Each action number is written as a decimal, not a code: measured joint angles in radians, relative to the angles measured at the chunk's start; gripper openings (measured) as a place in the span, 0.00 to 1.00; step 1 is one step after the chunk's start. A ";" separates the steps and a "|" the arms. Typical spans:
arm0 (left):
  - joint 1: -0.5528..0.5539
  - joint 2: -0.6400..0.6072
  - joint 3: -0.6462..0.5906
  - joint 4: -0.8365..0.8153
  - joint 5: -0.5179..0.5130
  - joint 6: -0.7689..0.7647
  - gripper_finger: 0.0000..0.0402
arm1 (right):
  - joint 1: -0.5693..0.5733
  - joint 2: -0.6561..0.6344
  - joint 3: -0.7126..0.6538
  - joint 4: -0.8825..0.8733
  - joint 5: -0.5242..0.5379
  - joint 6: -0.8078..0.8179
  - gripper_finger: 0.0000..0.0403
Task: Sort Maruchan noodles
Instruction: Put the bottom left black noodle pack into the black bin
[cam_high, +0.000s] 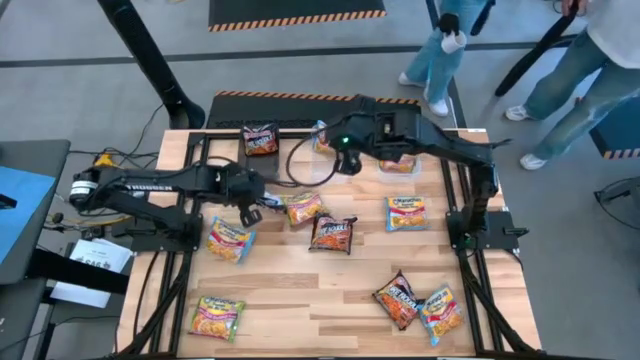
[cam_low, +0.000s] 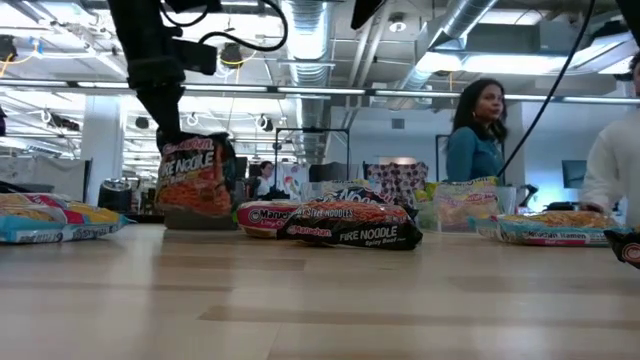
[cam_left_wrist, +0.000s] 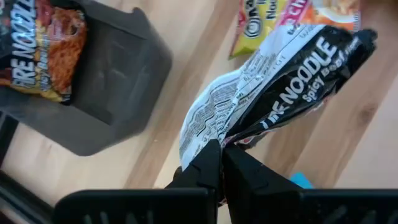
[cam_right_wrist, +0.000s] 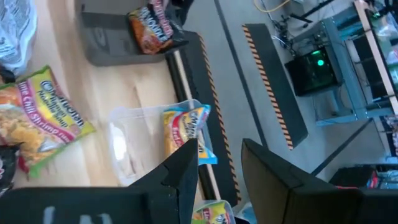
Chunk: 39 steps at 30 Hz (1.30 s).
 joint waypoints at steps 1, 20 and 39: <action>0.015 0.000 0.004 -0.001 0.008 0.015 0.00 | -0.008 -0.007 0.000 -0.001 0.000 0.000 0.37; 0.183 0.000 0.163 -0.049 0.112 0.229 0.00 | -0.177 -0.027 0.000 -0.039 -0.001 0.002 0.37; 0.638 0.074 0.347 -0.048 0.154 0.498 0.00 | -0.215 -0.028 0.000 -0.100 -0.003 0.078 0.37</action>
